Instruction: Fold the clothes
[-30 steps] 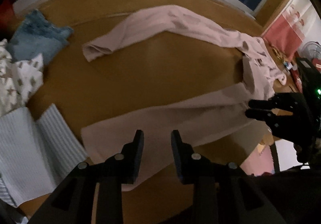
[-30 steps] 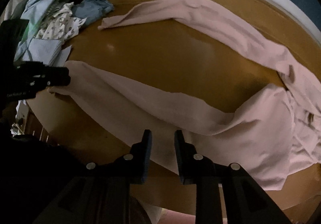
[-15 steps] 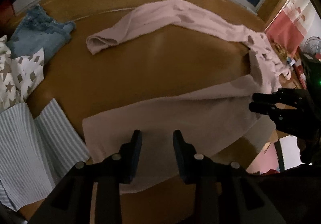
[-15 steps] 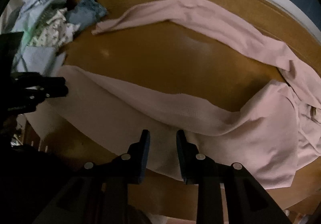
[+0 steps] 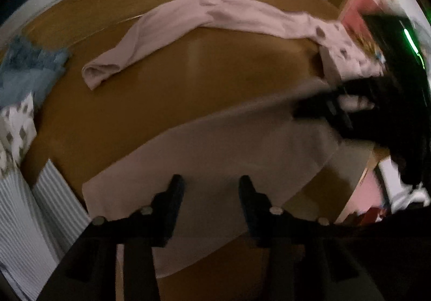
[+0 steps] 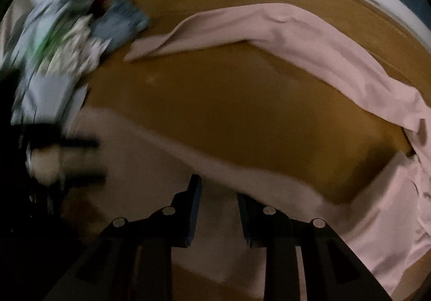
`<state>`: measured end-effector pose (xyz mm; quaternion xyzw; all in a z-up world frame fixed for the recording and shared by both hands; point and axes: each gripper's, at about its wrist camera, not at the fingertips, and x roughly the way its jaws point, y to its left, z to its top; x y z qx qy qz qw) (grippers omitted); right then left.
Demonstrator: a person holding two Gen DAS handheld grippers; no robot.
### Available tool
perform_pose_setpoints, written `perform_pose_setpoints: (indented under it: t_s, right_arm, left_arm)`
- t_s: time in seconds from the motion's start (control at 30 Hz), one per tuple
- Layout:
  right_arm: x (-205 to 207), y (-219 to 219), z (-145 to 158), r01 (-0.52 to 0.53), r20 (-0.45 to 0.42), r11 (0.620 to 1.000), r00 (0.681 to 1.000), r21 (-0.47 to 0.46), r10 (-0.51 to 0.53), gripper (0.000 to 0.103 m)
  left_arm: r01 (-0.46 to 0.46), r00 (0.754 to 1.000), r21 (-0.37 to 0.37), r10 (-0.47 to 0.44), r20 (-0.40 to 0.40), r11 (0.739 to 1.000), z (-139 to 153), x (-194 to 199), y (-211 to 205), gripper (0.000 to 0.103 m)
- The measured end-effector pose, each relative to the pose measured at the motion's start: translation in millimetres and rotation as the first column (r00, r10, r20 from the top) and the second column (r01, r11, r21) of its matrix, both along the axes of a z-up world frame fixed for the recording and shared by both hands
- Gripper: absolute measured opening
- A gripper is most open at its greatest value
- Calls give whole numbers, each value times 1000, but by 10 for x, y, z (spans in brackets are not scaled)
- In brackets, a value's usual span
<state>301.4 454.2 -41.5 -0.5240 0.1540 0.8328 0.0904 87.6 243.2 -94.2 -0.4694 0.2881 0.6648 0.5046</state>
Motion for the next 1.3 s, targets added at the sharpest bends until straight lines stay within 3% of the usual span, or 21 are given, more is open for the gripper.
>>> perform_pose_setpoints:
  t_s: [0.1, 0.27, 0.5, 0.6, 0.77, 1.03, 1.17, 1.3]
  right_arm:
    - [-144, 89, 2, 72, -43, 996, 996, -56, -74, 27]
    - [-142, 90, 92, 125, -99, 989, 986, -83, -133, 27]
    - [274, 44, 268, 105, -117, 992, 987, -68, -112, 28]
    - [533, 160, 307, 113, -115, 992, 986, -59, -119, 28]
    - [1088, 559, 328, 201, -106, 979, 973, -37, -204, 29]
    - [2136, 1546, 240, 326, -95, 945, 942, 37, -321, 29]
    - [2266, 1967, 166, 292, -103, 955, 952, 43, -287, 29]
    - [2138, 2190, 7, 204, -54, 977, 978, 55, -201, 29]
  left_arm:
    - [48, 992, -49, -53, -116, 998, -24, 180, 40, 58]
    - [15, 998, -40, -17, -61, 999, -33, 95, 59, 62]
    - [17, 1000, 12, -17, -25, 1000, 21, 110, 131, 62]
    - [1, 999, 14, -1, -51, 1000, 71, 151, 256, 62]
    - [-49, 996, 28, 51, -78, 998, 177, 198, 535, 62]
    - [-167, 985, 22, 166, 42, 986, 97, 559, 1097, 62]
    - [-235, 972, 32, 235, -5, 971, 130, 761, 1334, 62]
    - [-360, 931, 33, 361, -48, 933, 158, 761, 1356, 62]
